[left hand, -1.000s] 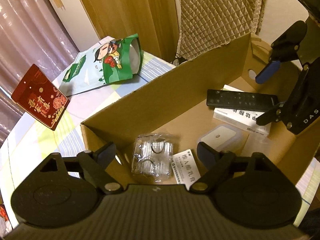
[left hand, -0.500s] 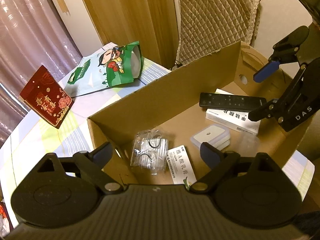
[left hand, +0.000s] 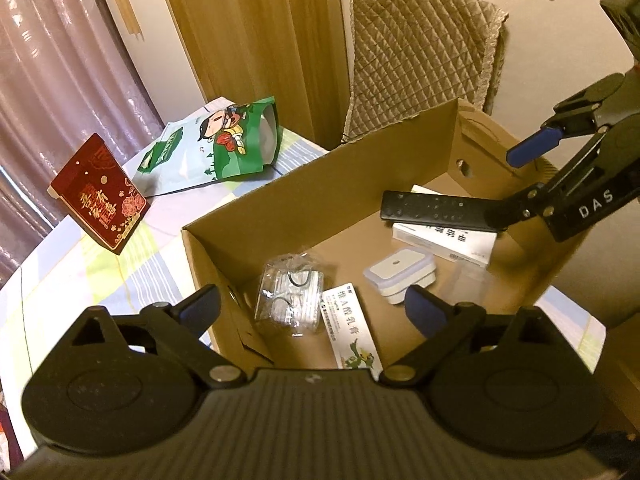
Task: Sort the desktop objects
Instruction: 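Withdraw both grippers from the cardboard box back over the table, then grasp the wrapped white item with the left gripper while the right grasps the green medicine box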
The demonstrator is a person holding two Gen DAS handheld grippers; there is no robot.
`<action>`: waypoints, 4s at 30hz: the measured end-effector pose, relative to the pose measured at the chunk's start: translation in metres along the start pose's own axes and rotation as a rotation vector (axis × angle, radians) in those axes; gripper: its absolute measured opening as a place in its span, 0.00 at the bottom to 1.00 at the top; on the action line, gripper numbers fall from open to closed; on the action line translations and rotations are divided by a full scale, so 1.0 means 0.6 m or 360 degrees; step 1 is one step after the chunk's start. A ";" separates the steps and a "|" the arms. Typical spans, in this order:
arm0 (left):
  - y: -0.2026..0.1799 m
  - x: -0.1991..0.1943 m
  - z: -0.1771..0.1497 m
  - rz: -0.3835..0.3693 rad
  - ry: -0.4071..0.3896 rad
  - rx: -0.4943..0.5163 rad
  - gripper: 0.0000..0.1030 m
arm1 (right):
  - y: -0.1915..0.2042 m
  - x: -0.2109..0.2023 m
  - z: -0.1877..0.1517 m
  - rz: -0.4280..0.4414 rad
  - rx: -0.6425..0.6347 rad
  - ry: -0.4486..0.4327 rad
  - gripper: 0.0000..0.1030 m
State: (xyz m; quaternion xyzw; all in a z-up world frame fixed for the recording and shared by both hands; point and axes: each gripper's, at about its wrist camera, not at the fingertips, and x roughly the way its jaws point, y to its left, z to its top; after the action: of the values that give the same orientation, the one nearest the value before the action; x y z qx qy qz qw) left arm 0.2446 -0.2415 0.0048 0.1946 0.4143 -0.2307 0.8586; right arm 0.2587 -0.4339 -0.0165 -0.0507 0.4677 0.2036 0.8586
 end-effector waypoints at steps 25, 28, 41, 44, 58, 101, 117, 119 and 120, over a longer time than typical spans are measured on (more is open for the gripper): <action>-0.018 -0.100 -0.074 -0.0178 -0.0093 0.0059 0.95 | 0.076 -0.111 -0.093 -0.0143 0.0351 -0.0268 1.00; -0.020 -0.107 -0.083 -0.0202 -0.0102 0.0073 0.95 | 0.086 -0.117 -0.105 -0.0158 0.0387 -0.0276 1.00; -0.005 -0.138 -0.147 -0.0281 -0.0094 0.0094 0.96 | 0.140 -0.122 -0.152 -0.0211 0.0497 -0.0253 1.00; 0.004 -0.144 -0.166 -0.0294 -0.0085 0.0086 0.96 | 0.155 -0.117 -0.164 -0.0212 0.0523 -0.0232 1.00; 0.089 -0.149 -0.271 -0.0299 0.0014 -0.0084 0.96 | 0.249 -0.042 -0.187 -0.0185 0.0479 -0.0024 1.00; 0.435 0.038 -0.448 0.0145 0.0334 -0.0676 0.39 | 0.442 0.175 -0.100 0.0182 0.0027 0.0404 1.00; 0.476 0.036 -0.468 0.0135 0.0321 -0.0666 0.38 | 0.543 0.216 0.086 0.0464 -0.0512 0.0237 1.00; 0.473 0.030 -0.472 0.0120 0.0318 -0.0656 0.34 | 0.548 0.227 0.116 0.0480 -0.0570 0.0213 1.00; 0.471 0.027 -0.474 0.0112 0.0316 -0.0650 0.32 | 0.556 0.237 0.129 0.0463 -0.0633 0.0200 1.00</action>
State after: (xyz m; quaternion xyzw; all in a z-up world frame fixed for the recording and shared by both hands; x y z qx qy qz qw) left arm 0.2342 0.1357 -0.1329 0.0528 0.5279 -0.0915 0.8427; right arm 0.2552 -0.0654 -0.0557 -0.1634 0.4733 0.4095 0.7626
